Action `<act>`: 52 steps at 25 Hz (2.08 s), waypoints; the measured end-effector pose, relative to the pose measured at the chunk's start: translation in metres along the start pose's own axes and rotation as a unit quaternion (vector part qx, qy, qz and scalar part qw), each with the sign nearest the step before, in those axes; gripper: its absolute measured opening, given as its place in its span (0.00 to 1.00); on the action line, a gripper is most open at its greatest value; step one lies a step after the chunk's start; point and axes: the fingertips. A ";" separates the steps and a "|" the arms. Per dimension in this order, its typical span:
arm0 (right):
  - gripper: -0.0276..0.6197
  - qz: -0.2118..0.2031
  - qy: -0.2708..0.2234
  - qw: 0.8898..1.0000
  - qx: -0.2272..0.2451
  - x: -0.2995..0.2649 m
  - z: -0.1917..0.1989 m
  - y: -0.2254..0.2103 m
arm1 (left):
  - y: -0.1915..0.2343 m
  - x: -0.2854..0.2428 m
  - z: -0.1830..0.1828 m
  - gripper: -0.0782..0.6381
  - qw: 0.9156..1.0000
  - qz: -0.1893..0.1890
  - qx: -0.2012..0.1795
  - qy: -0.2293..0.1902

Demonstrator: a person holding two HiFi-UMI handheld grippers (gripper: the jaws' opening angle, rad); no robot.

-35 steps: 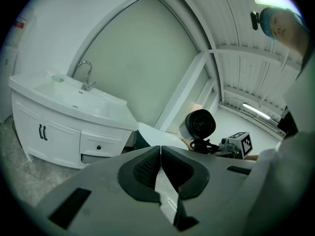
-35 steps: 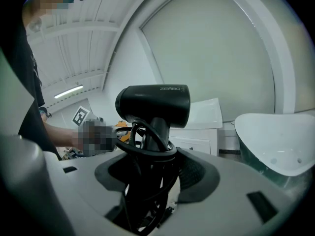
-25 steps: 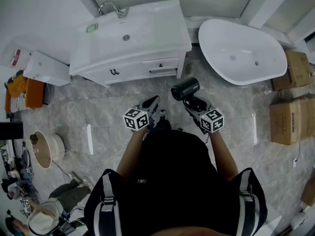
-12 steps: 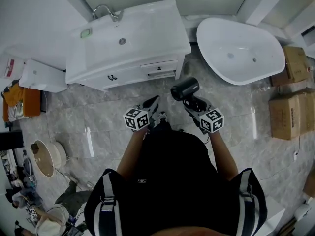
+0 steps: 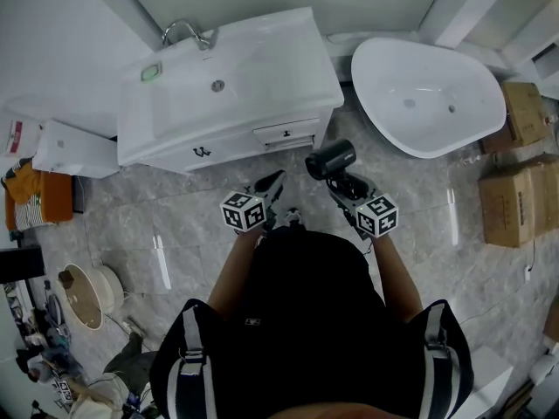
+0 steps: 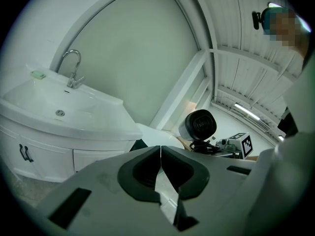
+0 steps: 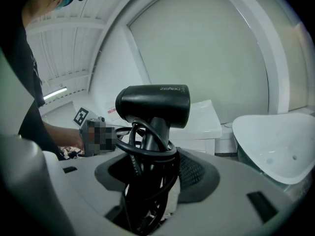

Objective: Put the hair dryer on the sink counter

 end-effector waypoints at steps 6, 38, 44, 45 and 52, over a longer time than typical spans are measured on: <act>0.50 0.012 -0.002 1.000 -0.007 -0.019 -0.007 -0.001 | 0.018 -0.002 -0.012 0.13 1.000 0.012 0.000 0.011; 0.50 0.006 -0.003 1.000 -0.009 -0.067 -0.029 -0.012 | 0.060 -0.006 -0.051 0.13 1.000 0.005 -0.002 0.011; 0.50 -0.016 0.002 1.000 0.005 -0.067 -0.040 -0.037 | 0.053 -0.024 -0.055 0.13 1.000 -0.010 0.003 0.004; 0.50 -0.020 0.002 1.000 0.007 -0.066 -0.042 -0.042 | 0.052 -0.028 -0.057 0.13 1.000 -0.012 0.004 0.003; 0.50 -0.039 0.006 0.999 0.019 -0.056 -0.050 -0.074 | 0.037 -0.057 -0.063 0.13 0.999 -0.026 0.011 -0.014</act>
Point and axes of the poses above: the fingertips, and each gripper's own axes: x backward along the fingers, y to its left, z out of its underside, and after that the axes turned 10 degrees about x, right-handed
